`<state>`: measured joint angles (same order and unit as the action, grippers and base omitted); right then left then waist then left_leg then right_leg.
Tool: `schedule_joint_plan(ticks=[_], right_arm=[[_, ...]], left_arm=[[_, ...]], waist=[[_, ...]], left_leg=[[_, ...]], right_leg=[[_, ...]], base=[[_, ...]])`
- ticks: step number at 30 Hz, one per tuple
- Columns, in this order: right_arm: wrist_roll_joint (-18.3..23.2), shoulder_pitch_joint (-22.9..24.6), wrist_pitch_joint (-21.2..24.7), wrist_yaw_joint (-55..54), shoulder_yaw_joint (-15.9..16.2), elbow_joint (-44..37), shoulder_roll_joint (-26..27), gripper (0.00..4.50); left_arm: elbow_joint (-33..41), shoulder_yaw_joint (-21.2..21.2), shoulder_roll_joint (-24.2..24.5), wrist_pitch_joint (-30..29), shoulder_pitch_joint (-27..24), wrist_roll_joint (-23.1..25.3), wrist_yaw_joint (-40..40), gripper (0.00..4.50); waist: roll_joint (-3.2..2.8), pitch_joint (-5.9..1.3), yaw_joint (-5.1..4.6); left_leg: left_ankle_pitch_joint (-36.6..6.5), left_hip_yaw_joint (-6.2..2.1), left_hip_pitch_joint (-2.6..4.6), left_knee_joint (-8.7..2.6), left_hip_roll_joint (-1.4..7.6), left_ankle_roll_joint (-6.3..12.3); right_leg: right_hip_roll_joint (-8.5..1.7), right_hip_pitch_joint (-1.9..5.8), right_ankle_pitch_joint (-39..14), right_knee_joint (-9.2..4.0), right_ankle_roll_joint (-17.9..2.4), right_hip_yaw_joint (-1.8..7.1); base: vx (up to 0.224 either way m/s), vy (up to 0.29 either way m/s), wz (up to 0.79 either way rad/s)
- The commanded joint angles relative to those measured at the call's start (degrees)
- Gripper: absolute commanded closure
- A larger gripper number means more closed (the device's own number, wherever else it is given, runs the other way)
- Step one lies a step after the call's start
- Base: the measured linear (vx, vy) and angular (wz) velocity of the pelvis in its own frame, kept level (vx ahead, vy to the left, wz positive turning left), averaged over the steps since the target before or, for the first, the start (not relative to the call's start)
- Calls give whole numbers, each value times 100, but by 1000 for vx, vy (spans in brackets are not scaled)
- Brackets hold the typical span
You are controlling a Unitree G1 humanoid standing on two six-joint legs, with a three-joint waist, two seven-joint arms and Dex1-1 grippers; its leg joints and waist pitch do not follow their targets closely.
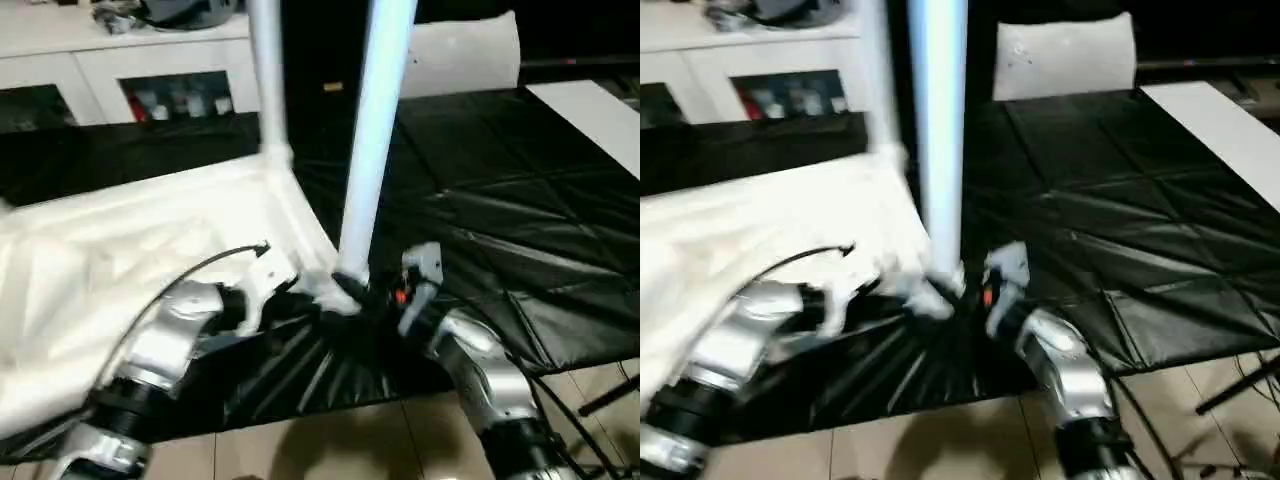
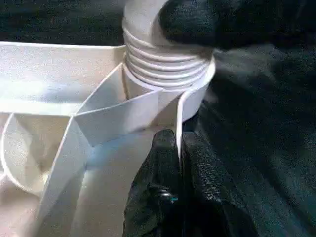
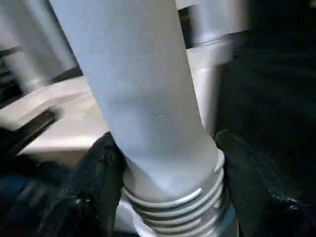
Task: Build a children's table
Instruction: Rotate leg to tighten
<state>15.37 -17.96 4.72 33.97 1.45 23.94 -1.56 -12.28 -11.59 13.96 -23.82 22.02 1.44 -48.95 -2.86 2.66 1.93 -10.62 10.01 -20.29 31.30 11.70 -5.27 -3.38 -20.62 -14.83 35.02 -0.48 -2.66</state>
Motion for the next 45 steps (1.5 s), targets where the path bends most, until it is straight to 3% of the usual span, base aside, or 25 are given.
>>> schedule_joint_plan(ticks=[1, 2, 4, 8, 10, 11, 13, 15, 16, 18, 19, 22, 23, 25, 28, 31, 34, 37, 39, 42, 45], right_arm=[[-82, 48, 370, -846, -188, 897, 147, 188], [-94, -21, 375, -976, -218, 976, 180, 188], [-87, -182, 406, -1282, -337, 1132, 290, 188], [-218, -274, 381, -1512, -405, 1273, 335, 188], [-214, -258, 341, -1509, -425, 1297, 321, 188], [-188, -234, 295, -1497, -452, 1290, 312, 133], [-150, -202, 200, -1512, -509, 1255, 293, 119], [-109, -185, 140, -1527, -588, 1216, 249, 113], [-112, -183, 129, -1528, -596, 1211, 242, 98], [-64, -78, 59, -1357, -636, 956, 148, 73], [-61, -51, 44, -1328, -643, 892, 124, 69], [40, 102, 22, -1034, -643, 537, 8, 36], [159, 285, -28, -632, -584, 166, -163, 22], [191, 366, -33, -457, -541, 9, -256, 15], [321, 744, 52, 564, -262, -724, -895, 7], [411, 960, 229, 1559, -16, -1241, -1643, 7], [443, 930, 315, 1956, 35, -1358, -1961, 7], [384, 841, 334, 2366, 148, -1422, -2291, 7], [309, 758, 306, 2498, 226, -1398, -2420, 7], [166, 417, 375, 2998, 570, -1305, -2689, 7], [59, 238, 342, 3171, 724, -1212, -2698, 7]], left_arm=[[251, -62, -483, -141, -4, -199, 408, 450], [199, -86, -525, -125, 39, -121, 494, 450], [105, -223, -549, -107, 151, 135, 703, 450], [96, -589, -242, -165, 239, 536, 644, 450], [77, -626, -147, -208, 247, 583, 585, 450], [56, -641, -76, -210, 250, 589, 515, 450], [37, -663, 33, -179, 247, 560, 352, 450], [-13, -685, 149, -71, 258, 536, 190, 450], [-19, -691, 164, -58, 260, 531, 168, 450], [-118, -711, 322, 120, 287, 502, -1, 450], [-142, -713, 354, 140, 294, 485, -34, 450], [-280, -772, 516, 404, 324, 467, -243, 450], [-420, -803, 646, 620, 347, 429, -446, 450], [-470, -823, 697, 721, 353, 409, -556, 450], [-743, -951, 972, 1115, 452, 390, -1039, 450], [-1061, -1134, 1212, 1615, 637, 404, -1583, 450], [-1201, -1243, 1294, 1897, 733, 373, -1902, 450], [-1353, -1357, 1356, 2187, 836, 287, -2305, 450], [-1416, -1406, 1376, 2313, 881, 248, -2519, 450], [-1606, -1618, 1419, 2656, 1067, 280, -3011, 450], [-1748, -1696, 1403, 2868, 1154, 345, -3159, 450]], waist=[[48, -172, 35], [52, -175, 26], [58, -168, 14], [12, -148, 26], [31, -137, 0], [16, -137, -5], [25, -138, -7], [35, -163, 11], [43, -188, 20], [30, -188, 25], [50, -198, 34], [42, -217, 66], [69, -213, 102], [59, -224, 147], [54, -236, 220], [80, -201, 237], [78, -198, 215], [75, -207, 183], [66, -255, 202], [91, -293, 236], [87, -297, 332]], left_leg=[[-701, -68, -69, -328, 141, 301], [-537, -60, -73, -301, 130, 357], [-503, -54, -75, -292, 120, 411], [-788, -69, -49, -329, 158, 297], [-996, -70, -42, -352, 159, 210], [-1116, -73, -28, -360, 167, 170], [-1161, -70, -30, -358, 163, 142], [-1057, -65, -18, -338, 168, 146], [-809, -66, -34, -312, 158, 171], [-614, -65, -37, -295, 148, 222], [-536, -59, -35, -278, 136, 259], [-445, -51, -11, -255, 140, 326], [-448, -47, -15, -242, 129, 388], [-363, -51, -19, -231, 143, 420], [-247, -61, -42, -203, 139, 465], [-586, -63, -44, -225, 122, 413], [-765, -56, -38, -238, 133, 392], [-793, -48, -28, -231, 154, 411], [-426, -43, -23, -176, 168, 513], [-133, -32, -38, -123, 149, 655], [-253, -20, -14, -105, 169, 709]], right_leg=[[-427, 148, -418, -493, -1081, 255], [-402, 144, -53, -471, -1104, 248], [-397, 144, 119, -468, -1127, 237], [-402, 131, -105, -481, -1087, 241], [-397, 129, -266, -492, -1082, 241], [-401, 118, -384, -503, -1078, 249], [-405, 119, -417, -510, -1077, 259], [-414, 123, -204, -493, -1141, 274], [-393, 160, 260, -432, -1159, 272], [-380, 164, 770, -396, -1189, 252], [-379, 177, 992, -380, -1193, 254], [-377, 178, 1334, -355, -1215, 254], [-361, 195, 1363, -363, -1163, 253], [-364, 200, 1509, -336, -1123, 259], [-344, 212, 1841, -293, -1019, 230], [-351, 219, 1197, -364, -971, 223], [-384, 200, 518, -403, -1033, 226], [-406, 193, 240, -413, -1155, 237], [-394, 193, 851, -334, -1372, 242], [-361, 214, 1473, -254, -1457, 221], [-399, 185, 1400, -245, -1493, 228]], base=[[0, 0, 0], [0, 0, 0], [0, 0, 0], [0, 0, 0], [0, 0, 0], [0, 0, 0], [0, 0, 0], [0, 0, 0], [0, 0, 0], [0, 0, 0], [0, 0, 0], [0, 0, 0], [0, 0, 0], [0, 0, 0], [0, 0, 0], [0, 0, 0], [0, 0, 0], [0, 0, 0], [0, 0, 0], [0, 0, 0], [0, 0, 0]])
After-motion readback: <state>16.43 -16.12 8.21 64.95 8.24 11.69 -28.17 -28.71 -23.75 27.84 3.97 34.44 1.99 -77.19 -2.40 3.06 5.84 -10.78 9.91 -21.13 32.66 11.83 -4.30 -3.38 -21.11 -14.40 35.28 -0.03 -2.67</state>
